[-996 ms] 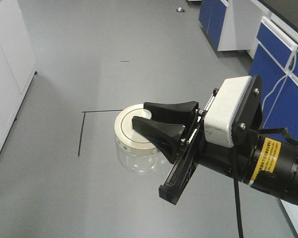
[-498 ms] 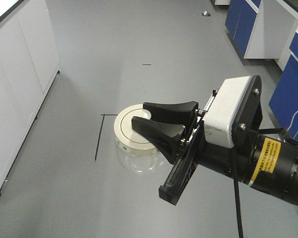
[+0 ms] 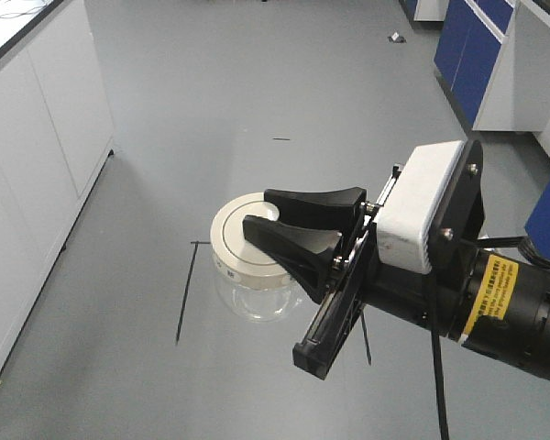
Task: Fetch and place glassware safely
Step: 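Hold the jar in the right gripper while the base turns away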
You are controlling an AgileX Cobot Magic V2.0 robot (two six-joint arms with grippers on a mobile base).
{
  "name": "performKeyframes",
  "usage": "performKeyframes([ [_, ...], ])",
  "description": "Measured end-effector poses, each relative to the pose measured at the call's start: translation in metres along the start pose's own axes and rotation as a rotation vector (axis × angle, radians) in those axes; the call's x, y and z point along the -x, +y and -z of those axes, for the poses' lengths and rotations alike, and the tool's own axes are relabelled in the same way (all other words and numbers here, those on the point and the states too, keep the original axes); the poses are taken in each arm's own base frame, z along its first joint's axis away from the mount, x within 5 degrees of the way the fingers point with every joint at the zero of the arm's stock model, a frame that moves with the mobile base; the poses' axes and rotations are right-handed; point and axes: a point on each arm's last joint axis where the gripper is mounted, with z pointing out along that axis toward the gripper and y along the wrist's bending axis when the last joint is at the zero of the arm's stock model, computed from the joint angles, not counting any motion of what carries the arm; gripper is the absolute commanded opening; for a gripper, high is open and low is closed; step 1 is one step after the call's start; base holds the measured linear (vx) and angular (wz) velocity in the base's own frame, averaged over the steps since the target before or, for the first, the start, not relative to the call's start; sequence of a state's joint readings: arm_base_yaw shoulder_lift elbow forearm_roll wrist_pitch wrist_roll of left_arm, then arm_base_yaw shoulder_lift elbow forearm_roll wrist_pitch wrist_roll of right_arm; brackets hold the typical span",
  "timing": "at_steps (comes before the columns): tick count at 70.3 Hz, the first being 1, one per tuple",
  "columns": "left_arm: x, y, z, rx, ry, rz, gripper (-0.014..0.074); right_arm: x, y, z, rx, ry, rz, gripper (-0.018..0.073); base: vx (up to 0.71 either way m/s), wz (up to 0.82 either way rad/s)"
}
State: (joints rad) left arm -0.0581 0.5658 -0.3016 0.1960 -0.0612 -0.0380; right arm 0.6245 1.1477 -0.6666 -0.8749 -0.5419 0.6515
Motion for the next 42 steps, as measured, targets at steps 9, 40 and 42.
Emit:
performKeyframes([
  [9, 0.0, 0.0, 0.0, 0.0, 0.0, 0.0, -0.0007, 0.0001, 0.0, 0.0, 0.001, -0.001, 0.0, -0.0003, 0.44, -0.03],
  [40, 0.0, 0.0, 0.0, 0.0, 0.0, 0.0, -0.0007, 0.0001, 0.0, 0.0, 0.001, -0.001, 0.0, -0.0003, 0.46, -0.06],
  [42, 0.0, 0.0, 0.0, 0.0, 0.0, 0.0, -0.0007, 0.0001, 0.0, 0.0, 0.001, -0.001, 0.0, -0.0003, 0.48, -0.04],
])
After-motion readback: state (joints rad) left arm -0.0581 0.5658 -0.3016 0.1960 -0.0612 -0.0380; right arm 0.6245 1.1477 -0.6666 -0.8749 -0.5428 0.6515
